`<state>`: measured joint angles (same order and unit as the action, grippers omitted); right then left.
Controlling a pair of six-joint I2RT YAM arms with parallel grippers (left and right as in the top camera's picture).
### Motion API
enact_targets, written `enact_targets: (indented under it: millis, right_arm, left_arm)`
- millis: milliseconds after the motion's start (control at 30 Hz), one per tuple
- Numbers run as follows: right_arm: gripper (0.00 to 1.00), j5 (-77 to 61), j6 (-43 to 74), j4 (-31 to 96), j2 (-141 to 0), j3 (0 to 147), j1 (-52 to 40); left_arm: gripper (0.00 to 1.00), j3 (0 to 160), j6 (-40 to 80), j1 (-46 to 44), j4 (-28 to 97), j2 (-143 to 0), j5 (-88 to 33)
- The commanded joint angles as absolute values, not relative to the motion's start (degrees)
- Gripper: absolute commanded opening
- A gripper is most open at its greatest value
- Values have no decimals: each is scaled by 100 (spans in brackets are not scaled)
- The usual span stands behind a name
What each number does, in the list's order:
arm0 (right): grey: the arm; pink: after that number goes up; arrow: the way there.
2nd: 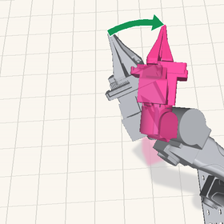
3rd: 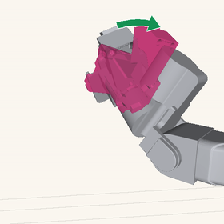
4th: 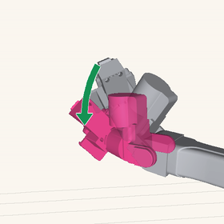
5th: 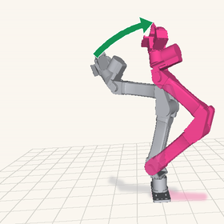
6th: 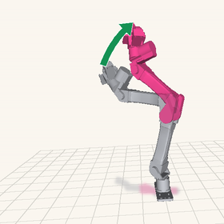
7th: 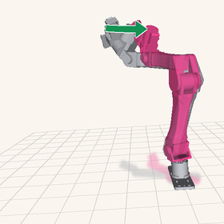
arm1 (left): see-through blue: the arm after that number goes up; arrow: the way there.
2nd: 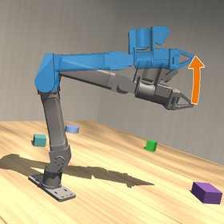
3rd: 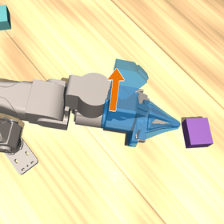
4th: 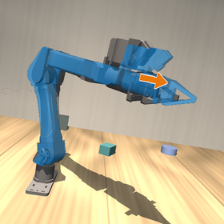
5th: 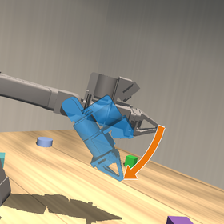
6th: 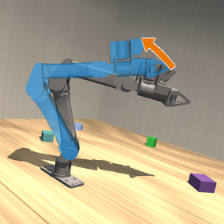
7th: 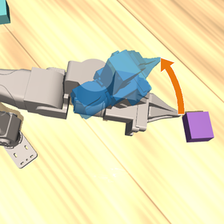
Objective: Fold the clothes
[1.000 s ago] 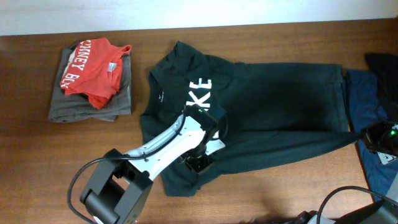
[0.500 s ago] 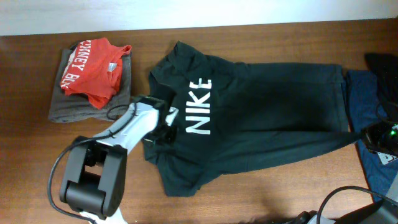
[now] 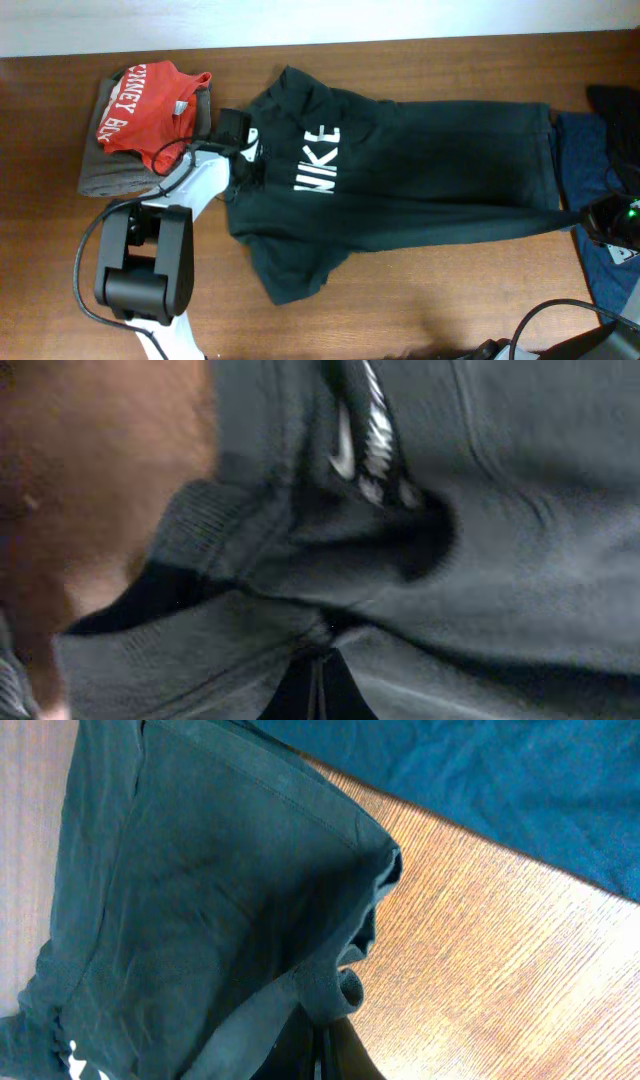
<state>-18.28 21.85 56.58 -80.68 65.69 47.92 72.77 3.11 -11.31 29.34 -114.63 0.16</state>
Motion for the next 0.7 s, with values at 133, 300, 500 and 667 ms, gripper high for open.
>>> enact_targets:
  millis: [133,300,500,667]
  right_arm:
    - [4,-1865,2126,5642,-8040,6643,4799]
    - [4,-1861,2123,5636,-8040,6646,4799]
    - [4,-1859,2121,5638,-8040,6643,4799]
    - [4,-1765,2123,5638,-8040,6643,4799]
  left_arm:
    - [1,8809,298,-1022,4331,-11732,86]
    - [4,9841,296,-1037,6344,-11681,-471]
    - [12,9981,301,-1061,8003,-11262,-1444]
    - [16,8973,-156,-1859,8392,-10967,-1522]
